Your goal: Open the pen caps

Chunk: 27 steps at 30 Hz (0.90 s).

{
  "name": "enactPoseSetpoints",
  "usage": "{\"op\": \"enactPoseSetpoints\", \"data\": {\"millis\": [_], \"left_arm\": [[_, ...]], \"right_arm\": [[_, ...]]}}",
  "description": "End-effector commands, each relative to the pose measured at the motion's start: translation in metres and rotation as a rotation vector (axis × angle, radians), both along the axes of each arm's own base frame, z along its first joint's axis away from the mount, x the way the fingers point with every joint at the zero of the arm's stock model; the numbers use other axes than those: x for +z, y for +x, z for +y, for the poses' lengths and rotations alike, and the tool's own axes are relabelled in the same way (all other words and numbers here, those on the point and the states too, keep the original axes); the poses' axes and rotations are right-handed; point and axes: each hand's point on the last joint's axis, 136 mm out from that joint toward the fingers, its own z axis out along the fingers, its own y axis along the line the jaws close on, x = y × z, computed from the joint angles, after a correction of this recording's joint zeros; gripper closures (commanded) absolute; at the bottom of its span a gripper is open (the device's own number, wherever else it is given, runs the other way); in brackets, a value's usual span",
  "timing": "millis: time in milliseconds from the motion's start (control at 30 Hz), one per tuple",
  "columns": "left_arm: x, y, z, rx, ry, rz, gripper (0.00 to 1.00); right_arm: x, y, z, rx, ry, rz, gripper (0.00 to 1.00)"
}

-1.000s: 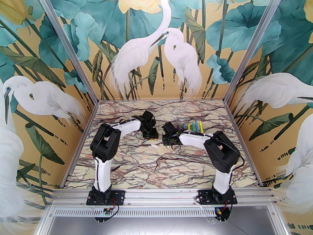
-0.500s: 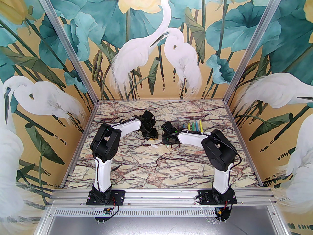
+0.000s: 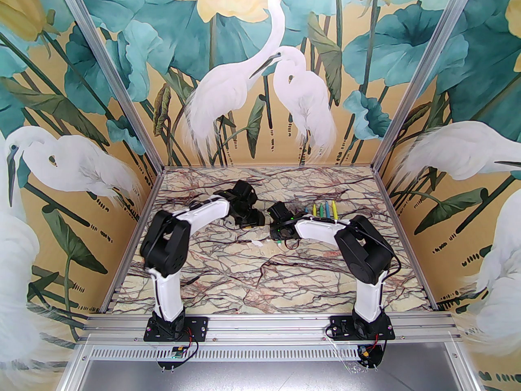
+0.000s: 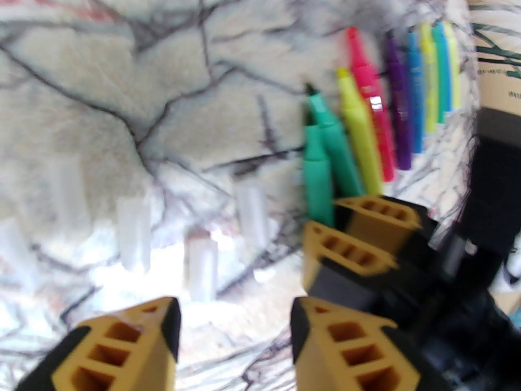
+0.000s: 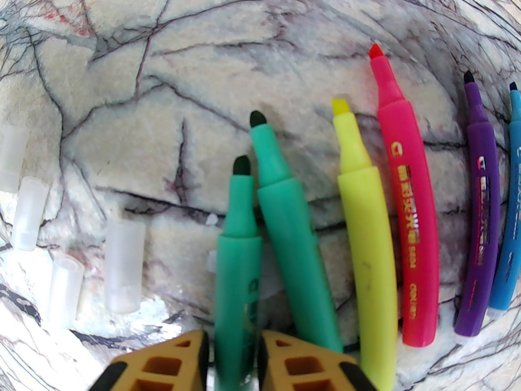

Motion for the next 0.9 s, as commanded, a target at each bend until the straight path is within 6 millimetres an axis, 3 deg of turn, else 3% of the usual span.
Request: {"op": "enactPoseSetpoints", "data": {"millis": [0,133,267,533,733,867], "left_arm": [[0.025,0.007,0.016,0.021,0.011,-0.109,0.43],[0.047,0.010,0.041,0.067,-0.002,-0.200,0.34],[0.063,0.010,0.074,0.123,0.010,-0.309,0.27],[0.080,0.008,0.135,0.233,0.139,-0.506,0.12],[0.090,0.004,0.168,0.285,0.181,-0.659,0.05],[0.091,0.005,0.199,0.381,0.238,-0.740,0.00]], "right_arm": [[0.019,0.008,0.000,0.013,-0.008,-0.042,0.72],[0.035,0.008,0.001,0.028,0.008,-0.068,0.72],[0.064,0.009,0.003,0.063,0.044,-0.132,0.66],[0.127,0.011,-0.013,0.088,0.037,-0.313,0.52],[0.159,0.013,-0.060,0.042,-0.024,-0.422,0.34],[0.173,0.017,-0.107,-0.048,-0.041,-0.482,0.27]]}}
